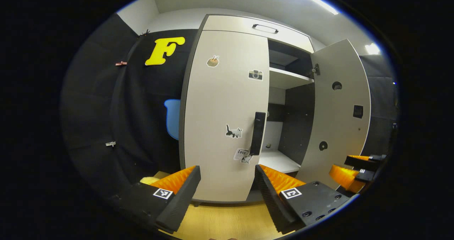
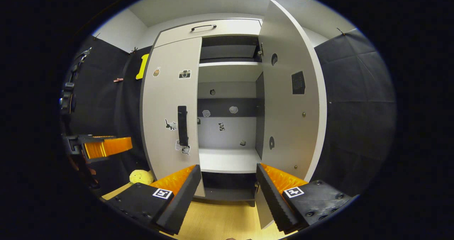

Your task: Open the right door of the double-door shoe cabinet with the right hand, and open the left door with the left hand.

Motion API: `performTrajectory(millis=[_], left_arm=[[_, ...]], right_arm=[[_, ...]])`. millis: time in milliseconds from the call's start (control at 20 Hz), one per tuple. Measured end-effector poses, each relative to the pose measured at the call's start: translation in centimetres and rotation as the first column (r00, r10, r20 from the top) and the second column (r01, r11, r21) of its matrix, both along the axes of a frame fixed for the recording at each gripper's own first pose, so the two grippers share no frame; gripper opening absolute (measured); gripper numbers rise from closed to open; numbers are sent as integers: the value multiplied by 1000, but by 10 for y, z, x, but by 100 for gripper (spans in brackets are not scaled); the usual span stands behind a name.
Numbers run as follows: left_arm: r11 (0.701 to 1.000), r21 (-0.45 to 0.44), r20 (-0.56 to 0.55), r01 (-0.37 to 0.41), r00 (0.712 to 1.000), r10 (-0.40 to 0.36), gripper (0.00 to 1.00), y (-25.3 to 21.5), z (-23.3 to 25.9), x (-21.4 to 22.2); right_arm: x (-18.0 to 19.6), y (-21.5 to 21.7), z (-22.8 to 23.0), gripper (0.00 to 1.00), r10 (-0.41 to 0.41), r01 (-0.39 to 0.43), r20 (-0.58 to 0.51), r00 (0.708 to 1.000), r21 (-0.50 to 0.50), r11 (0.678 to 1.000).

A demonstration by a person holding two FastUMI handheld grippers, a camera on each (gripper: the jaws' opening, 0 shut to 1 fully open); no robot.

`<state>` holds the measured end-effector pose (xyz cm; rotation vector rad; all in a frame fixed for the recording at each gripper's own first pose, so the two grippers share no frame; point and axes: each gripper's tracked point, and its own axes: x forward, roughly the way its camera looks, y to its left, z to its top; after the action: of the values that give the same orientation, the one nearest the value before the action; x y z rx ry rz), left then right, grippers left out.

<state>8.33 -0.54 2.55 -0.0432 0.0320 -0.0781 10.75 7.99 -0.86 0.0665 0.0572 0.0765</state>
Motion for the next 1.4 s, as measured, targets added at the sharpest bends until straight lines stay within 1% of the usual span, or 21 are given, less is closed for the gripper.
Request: performTrajectory(millis=[50,200,350,600,800,900,1000,1050,1200,1250,1300,1400], left_arm=[[1000,12,5,1,1000,-2,95,-3,5,8],[999,42,24,-1,1000,0,95,-13,19,36],[1000,22,28,18,999,-18,95,-28,29,66],[999,18,29,51,998,-51,95,-53,39,113],[996,41,16,74,997,-75,95,-72,39,141],[996,43,12,79,997,-79,92,-79,39,150],[997,46,3,69,998,-70,84,-83,36,160],[997,46,-4,68,998,-68,77,-86,34,164],[997,53,-21,55,998,-53,69,-88,29,173],[997,56,-20,49,999,-48,63,-89,30,175],[997,56,-21,50,999,-49,61,-89,29,176],[998,43,-34,42,999,-41,55,-90,24,179]], right_arm=[[-1,0,-4,98,2,-2,-8,1000,4,1000],[-2,-3,-16,98,2,-2,-27,1000,8,1000],[1,-7,-27,98,-5,6,-47,999,21,1000],[-2,-11,-48,98,-5,10,-90,996,50,999],[-6,-6,-59,100,24,-16,-118,993,67,998],[-7,-3,-63,100,39,-30,-124,992,71,997],[-7,1,-65,99,54,-45,-127,990,75,996],[-7,1,-66,99,60,-51,-128,990,75,996],[-8,4,-70,99,80,-69,-137,987,82,994],[-9,4,-71,99,86,-74,-140,986,85,994],[-9,5,-73,99,91,-79,-144,985,84,993],[-9,3,-76,99,94,-83,-150,984,79,993]])
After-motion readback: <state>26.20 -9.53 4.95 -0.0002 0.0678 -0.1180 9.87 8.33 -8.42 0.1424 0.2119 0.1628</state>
